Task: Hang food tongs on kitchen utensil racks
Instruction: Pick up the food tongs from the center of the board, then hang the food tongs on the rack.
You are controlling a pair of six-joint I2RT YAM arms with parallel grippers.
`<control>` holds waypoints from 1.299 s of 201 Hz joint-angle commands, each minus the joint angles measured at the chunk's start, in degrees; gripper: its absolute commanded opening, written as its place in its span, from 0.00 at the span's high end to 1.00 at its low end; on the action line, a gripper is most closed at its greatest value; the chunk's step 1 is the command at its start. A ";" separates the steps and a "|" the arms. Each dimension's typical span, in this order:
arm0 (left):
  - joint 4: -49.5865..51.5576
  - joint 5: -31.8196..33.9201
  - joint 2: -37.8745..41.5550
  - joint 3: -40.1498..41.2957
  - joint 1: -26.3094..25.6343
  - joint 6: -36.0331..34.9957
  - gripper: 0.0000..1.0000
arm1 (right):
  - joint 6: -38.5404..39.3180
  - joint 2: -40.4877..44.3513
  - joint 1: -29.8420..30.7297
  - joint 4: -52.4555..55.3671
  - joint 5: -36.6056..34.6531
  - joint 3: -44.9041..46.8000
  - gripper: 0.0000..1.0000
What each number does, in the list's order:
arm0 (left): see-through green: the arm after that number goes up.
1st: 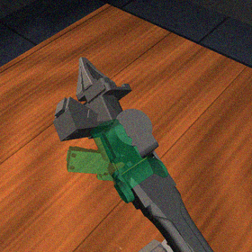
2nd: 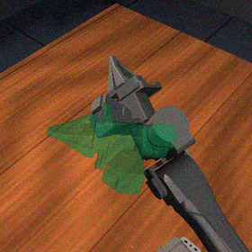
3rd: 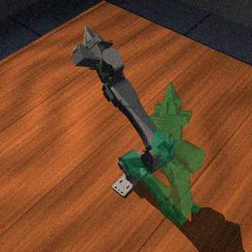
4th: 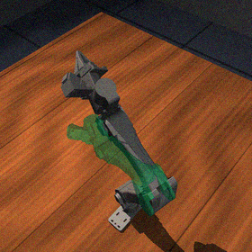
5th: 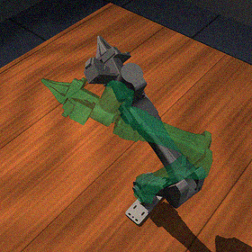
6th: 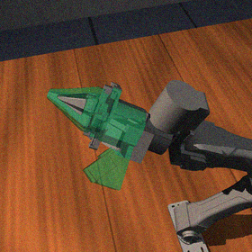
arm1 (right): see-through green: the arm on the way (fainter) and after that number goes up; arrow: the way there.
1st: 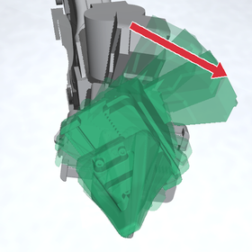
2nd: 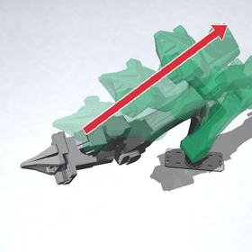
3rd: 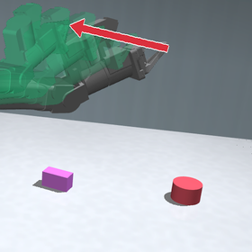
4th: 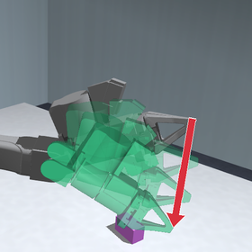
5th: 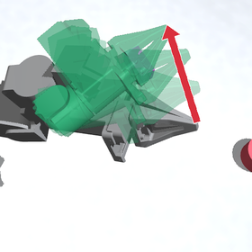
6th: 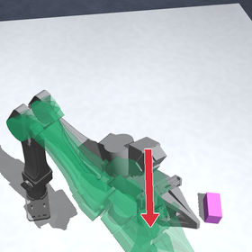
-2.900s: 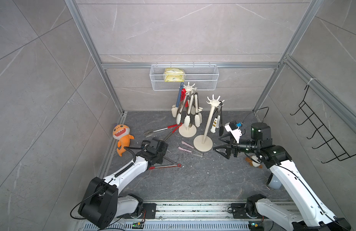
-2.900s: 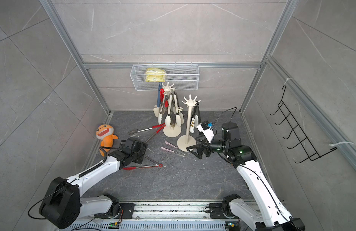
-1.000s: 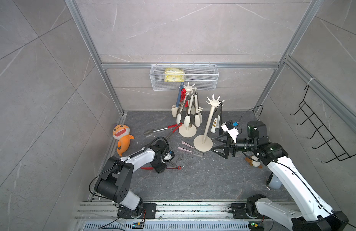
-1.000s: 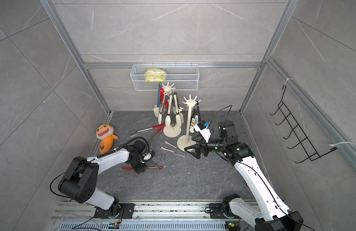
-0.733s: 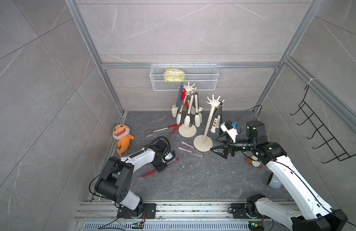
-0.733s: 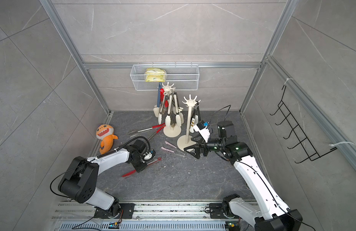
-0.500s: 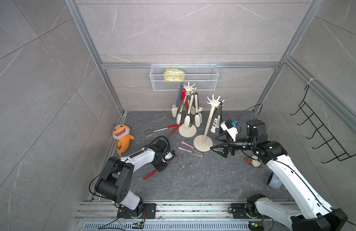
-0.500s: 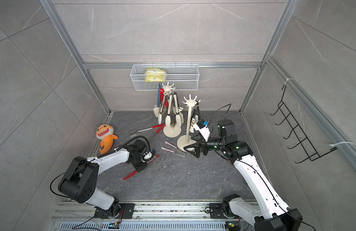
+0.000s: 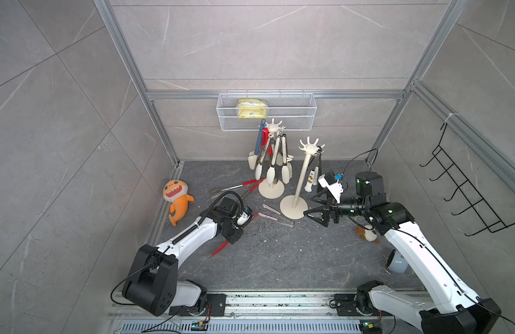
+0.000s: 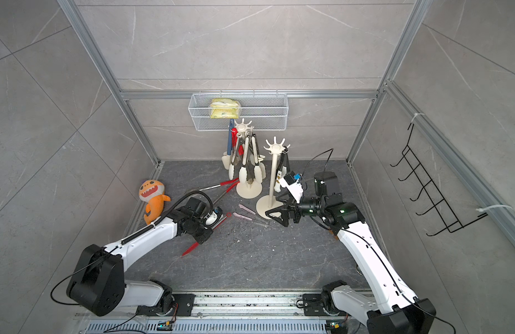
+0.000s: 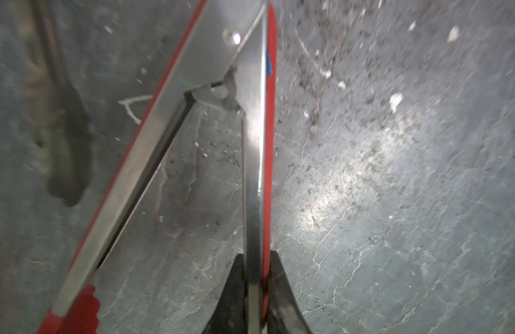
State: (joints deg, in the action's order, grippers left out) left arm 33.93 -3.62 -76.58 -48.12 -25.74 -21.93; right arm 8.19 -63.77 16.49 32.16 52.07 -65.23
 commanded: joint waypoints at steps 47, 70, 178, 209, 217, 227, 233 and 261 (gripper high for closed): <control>-2.51 -0.55 9.57 -6.46 -2.94 6.33 1.00 | -0.01 -0.66 0.38 -0.21 -0.98 -1.59 0.00; -4.39 1.14 11.19 -8.44 -6.14 9.02 1.00 | -0.25 -0.58 0.38 -0.25 -2.07 -1.39 0.00; -16.84 16.75 12.22 -16.07 -23.61 13.36 1.00 | -0.97 0.75 0.38 -0.43 -4.61 -0.50 0.00; -19.77 17.38 12.46 -17.26 -25.78 14.92 1.00 | -1.00 0.75 0.38 -0.23 -4.90 -0.51 0.00; -20.45 18.06 12.42 -17.65 -26.72 15.35 1.00 | -0.95 0.75 0.38 -0.22 -4.95 -0.60 0.00; -21.49 18.95 12.22 -17.95 -27.92 15.96 1.00 | -0.91 0.90 0.38 -0.20 -5.09 -0.60 0.00; -22.01 19.43 12.09 -18.08 -28.64 16.09 1.00 | -0.92 0.93 0.38 -0.21 -5.35 -0.55 0.00; -23.78 22.66 10.68 -19.56 -31.88 16.92 1.00 | -1.05 1.01 0.38 -0.33 -6.01 -0.60 0.00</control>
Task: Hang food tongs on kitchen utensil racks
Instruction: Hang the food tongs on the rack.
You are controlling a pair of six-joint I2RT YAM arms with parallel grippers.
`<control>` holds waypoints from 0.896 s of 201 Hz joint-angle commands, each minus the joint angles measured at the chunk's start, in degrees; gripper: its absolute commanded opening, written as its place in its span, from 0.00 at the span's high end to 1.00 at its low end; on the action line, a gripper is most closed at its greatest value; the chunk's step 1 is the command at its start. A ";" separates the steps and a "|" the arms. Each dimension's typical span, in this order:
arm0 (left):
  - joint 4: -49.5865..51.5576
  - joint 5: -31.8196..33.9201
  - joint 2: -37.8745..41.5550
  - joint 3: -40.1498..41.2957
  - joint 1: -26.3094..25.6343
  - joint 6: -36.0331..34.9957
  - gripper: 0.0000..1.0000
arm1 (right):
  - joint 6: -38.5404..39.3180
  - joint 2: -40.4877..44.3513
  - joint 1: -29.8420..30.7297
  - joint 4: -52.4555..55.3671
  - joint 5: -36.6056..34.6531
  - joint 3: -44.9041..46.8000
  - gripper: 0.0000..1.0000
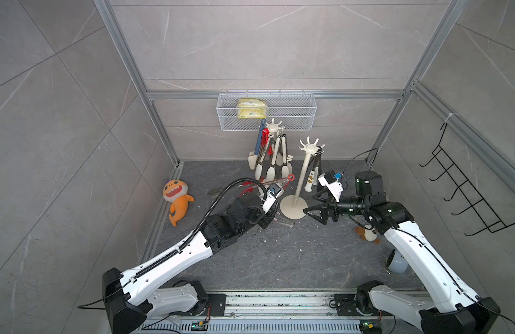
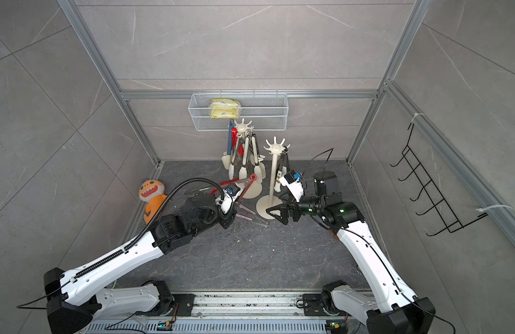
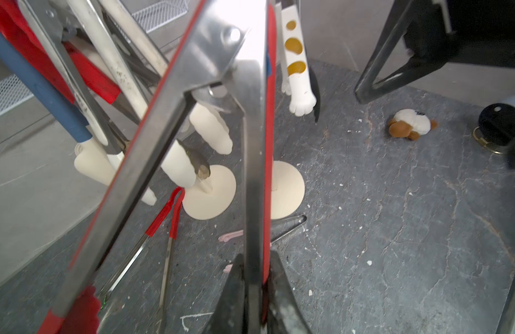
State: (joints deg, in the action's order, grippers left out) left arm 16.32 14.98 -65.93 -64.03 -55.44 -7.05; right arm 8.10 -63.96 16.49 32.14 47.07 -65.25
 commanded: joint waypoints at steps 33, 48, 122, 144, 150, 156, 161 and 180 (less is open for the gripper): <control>-7.44 7.41 -2.88 -6.87 -6.05 0.83 1.00 | -1.15 1.38 0.38 -0.23 -1.93 -0.56 0.00; -7.29 8.11 -4.94 -8.95 -6.85 0.94 1.00 | -1.14 1.69 0.36 -0.09 -2.37 -0.25 0.00; -0.03 11.74 -16.13 -22.75 -7.15 4.35 1.00 | -1.16 3.41 0.30 0.57 -3.04 0.48 0.00; 2.61 13.43 -18.48 -26.02 -7.18 4.53 1.00 | -1.06 3.75 0.25 0.77 -3.10 0.61 0.00; 3.12 13.66 -18.92 -26.58 -7.13 4.68 1.00 | -0.98 3.82 0.27 0.76 -3.12 0.63 0.00; 3.66 13.84 -19.34 -27.09 -7.14 4.72 1.00 | -0.91 3.85 0.29 0.82 -3.13 0.65 0.00; 4.20 13.91 -19.74 -27.47 -7.14 4.91 1.00 | -0.87 3.92 0.30 0.88 -3.12 0.65 0.00; 6.16 14.50 -21.00 -29.18 -7.07 6.09 1.00 | -0.79 4.02 0.17 1.04 -3.08 0.60 0.00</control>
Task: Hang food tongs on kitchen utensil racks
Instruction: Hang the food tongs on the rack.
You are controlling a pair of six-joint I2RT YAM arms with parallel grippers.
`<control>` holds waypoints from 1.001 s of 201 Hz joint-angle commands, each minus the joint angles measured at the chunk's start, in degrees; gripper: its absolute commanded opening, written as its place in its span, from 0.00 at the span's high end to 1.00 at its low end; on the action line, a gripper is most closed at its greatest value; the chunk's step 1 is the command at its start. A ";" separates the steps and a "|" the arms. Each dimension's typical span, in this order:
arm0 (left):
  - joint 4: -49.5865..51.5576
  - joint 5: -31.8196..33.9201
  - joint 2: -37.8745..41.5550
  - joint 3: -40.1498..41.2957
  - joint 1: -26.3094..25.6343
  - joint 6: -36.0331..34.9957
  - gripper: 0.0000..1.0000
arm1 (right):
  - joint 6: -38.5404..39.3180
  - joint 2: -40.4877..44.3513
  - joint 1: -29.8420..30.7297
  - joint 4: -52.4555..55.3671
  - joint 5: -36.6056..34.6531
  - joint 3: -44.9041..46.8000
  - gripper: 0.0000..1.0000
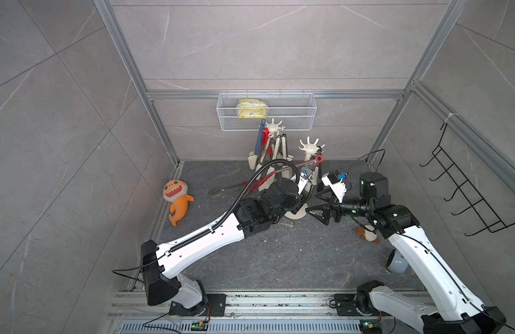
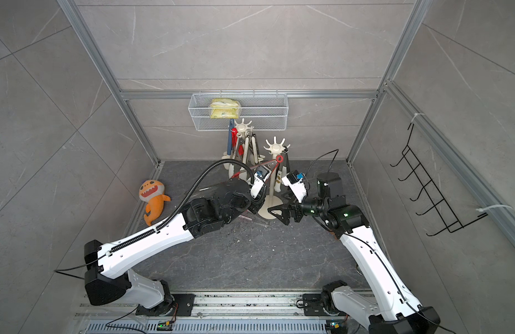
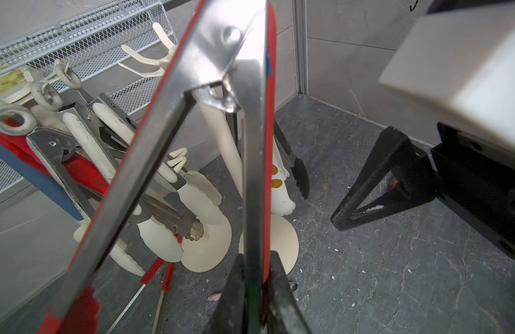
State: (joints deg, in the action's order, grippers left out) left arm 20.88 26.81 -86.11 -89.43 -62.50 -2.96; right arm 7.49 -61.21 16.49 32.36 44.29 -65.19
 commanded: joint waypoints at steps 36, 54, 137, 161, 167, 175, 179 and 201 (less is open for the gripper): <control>4.32 3.19 -2.81 -5.94 -0.08 3.59 1.00 | 0.13 1.27 0.16 0.95 -0.17 0.59 0.00; 5.53 4.07 -3.44 -6.70 0.09 4.81 1.00 | 0.10 1.24 0.21 0.97 -0.07 0.56 0.00; 9.54 5.80 -5.98 -10.53 0.71 8.60 1.00 | 0.17 1.62 0.15 1.03 0.48 0.85 0.00; 11.64 6.40 -7.35 -12.68 0.77 9.12 1.00 | 0.18 1.75 0.20 0.95 0.67 1.02 0.00; 11.92 6.41 -7.76 -13.28 0.79 9.15 1.00 | 0.12 1.75 0.20 0.82 0.81 0.96 0.00; 12.23 6.41 -8.30 -14.17 0.74 9.14 1.00 | 0.12 1.73 0.20 0.70 0.97 1.12 0.00; 12.40 6.46 -8.56 -14.55 0.78 9.18 1.00 | 0.08 1.71 0.14 0.69 0.95 1.12 0.00; 13.90 6.97 -9.94 -16.66 0.75 9.34 1.00 | 0.12 1.71 0.20 0.62 1.10 1.11 0.00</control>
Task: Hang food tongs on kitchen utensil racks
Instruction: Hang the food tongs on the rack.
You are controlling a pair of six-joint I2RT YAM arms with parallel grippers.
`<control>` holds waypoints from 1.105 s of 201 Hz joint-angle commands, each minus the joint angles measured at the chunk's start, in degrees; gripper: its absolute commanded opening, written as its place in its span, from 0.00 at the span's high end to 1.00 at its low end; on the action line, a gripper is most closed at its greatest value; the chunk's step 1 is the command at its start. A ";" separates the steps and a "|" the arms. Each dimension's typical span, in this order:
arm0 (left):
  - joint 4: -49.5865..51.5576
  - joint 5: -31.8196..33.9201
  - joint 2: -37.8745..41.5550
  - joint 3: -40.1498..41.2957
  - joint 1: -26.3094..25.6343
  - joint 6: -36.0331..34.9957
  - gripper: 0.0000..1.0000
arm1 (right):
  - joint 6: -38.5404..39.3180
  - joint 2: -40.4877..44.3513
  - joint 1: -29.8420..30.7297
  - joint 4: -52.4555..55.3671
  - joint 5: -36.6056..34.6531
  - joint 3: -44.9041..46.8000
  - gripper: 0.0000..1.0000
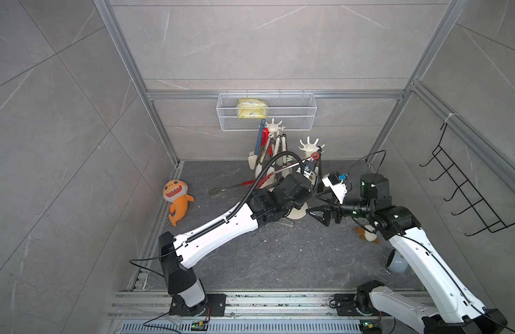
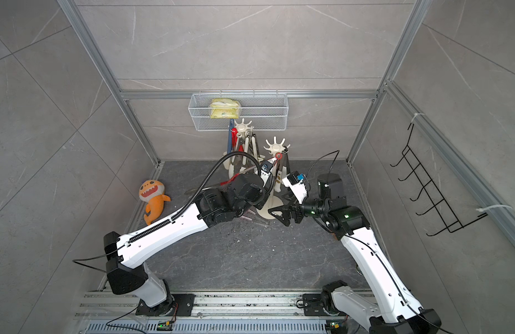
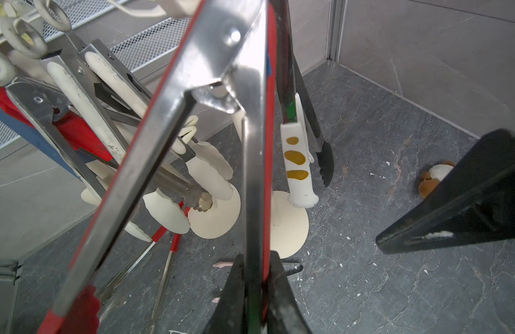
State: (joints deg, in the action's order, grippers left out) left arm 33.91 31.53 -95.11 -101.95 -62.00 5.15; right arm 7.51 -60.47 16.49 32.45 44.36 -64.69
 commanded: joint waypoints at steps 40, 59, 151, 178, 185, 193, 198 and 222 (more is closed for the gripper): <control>4.84 3.68 -2.79 -6.36 0.40 2.94 1.00 | 0.23 1.05 0.21 0.64 1.01 0.61 0.00; 6.62 4.45 -3.86 -7.61 0.36 3.30 1.00 | 0.26 0.94 0.19 0.56 1.17 0.61 0.00; 10.56 6.00 -6.28 -10.65 0.39 4.09 1.00 | 0.50 0.88 0.19 0.51 1.30 0.77 0.00; 8.40 4.52 -5.17 -8.56 0.37 4.08 1.00 | 0.64 0.88 0.21 0.59 1.11 0.82 0.00; 7.06 4.00 -4.37 -7.25 0.39 4.24 0.99 | 0.64 0.86 0.13 0.56 1.13 0.81 0.00; 5.66 3.53 -3.59 -5.96 0.39 4.26 0.93 | 0.66 0.79 0.12 0.48 1.11 0.79 0.00; 4.91 3.10 -3.15 -5.22 0.45 4.19 0.90 | 0.63 0.71 0.22 0.46 1.13 0.79 0.00; 2.53 2.01 -1.37 -2.88 0.48 4.49 0.73 | 0.49 0.55 0.22 0.26 1.15 0.66 0.00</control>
State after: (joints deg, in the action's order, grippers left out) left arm 40.01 35.18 -100.44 -106.65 -61.89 8.84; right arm 7.53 -60.25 16.49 32.42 44.77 -64.31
